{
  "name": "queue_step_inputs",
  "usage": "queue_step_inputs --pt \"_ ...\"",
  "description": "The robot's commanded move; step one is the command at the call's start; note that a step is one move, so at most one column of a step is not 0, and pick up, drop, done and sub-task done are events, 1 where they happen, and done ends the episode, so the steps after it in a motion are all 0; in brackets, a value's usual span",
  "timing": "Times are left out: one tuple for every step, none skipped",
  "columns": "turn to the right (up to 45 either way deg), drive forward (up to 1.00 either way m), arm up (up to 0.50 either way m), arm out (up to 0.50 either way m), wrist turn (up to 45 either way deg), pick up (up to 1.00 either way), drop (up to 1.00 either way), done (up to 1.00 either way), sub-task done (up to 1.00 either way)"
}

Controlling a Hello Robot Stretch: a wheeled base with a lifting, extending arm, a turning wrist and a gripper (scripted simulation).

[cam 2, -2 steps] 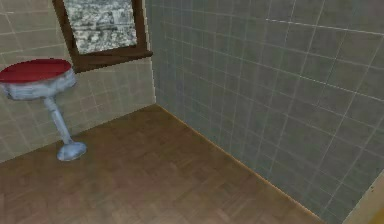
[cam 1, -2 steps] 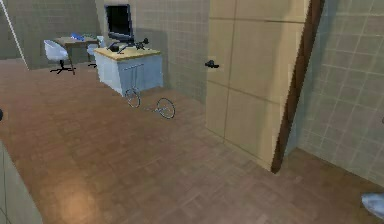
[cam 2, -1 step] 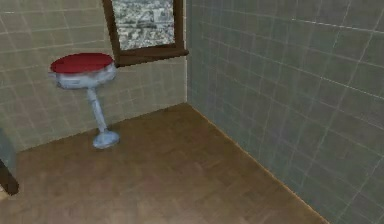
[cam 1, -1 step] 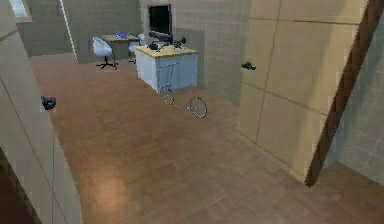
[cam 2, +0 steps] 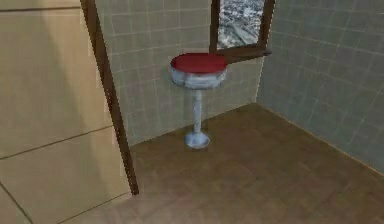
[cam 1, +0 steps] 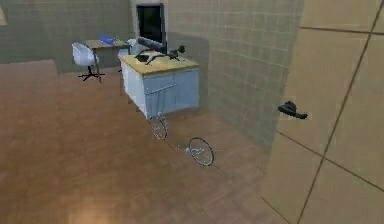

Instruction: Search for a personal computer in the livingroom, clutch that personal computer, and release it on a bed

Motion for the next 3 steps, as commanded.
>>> queue_step_inputs --pt "-6.0 0.00 0.00 0.00 0.0 0.00 0.00 0.00 0.00" --pt "0.0 0.40 0.00 0.00 0.0 0.00 0.00 0.00 0.00" --pt "-42.0 0.00 0.00 0.00 0.0 0.00 0.00 0.00 0.00"
